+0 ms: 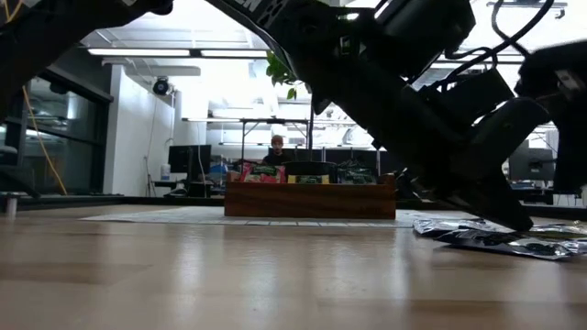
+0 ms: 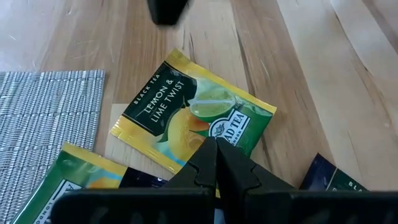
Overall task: Pick & Place Tea
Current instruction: Put the yellow tea bag into the middle section of the wooden organizer
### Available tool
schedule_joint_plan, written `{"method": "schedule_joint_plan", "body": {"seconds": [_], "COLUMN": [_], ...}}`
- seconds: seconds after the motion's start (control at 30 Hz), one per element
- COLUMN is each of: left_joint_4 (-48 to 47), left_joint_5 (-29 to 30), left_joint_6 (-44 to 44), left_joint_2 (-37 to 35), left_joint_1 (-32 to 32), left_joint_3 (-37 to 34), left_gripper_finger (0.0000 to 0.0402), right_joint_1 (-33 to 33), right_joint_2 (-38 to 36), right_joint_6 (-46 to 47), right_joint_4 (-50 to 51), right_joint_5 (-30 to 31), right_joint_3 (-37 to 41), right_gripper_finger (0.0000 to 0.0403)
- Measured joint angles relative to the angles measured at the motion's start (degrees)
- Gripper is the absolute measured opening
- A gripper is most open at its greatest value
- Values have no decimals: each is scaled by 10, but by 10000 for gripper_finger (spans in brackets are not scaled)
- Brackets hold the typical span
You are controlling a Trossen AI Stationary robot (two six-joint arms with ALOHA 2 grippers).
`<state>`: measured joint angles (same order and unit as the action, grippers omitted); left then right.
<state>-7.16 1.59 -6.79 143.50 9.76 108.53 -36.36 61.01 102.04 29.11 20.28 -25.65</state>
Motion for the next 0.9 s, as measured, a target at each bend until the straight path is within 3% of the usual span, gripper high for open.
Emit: {"method": "schedule_joint_plan", "body": {"seconds": [0.2,0.53,0.9], "left_joint_4": [-1,-1,-1], "left_joint_5": [2,-10,-11], "left_joint_6": [0,0,0], "left_joint_2": [0,0,0], "left_joint_1": [0,0,0], "left_joint_3": [-1,-2,-2], "left_gripper_finger": [0,0,0], "right_joint_1": [0,0,13], "right_joint_2": [62,65,88], "right_joint_6": [11,32,21], "right_joint_4": [-48,-24,-63], "right_joint_5": [-20,-50,-20], "right_joint_3": [0,0,0], "right_gripper_finger": [72,217,238]}}
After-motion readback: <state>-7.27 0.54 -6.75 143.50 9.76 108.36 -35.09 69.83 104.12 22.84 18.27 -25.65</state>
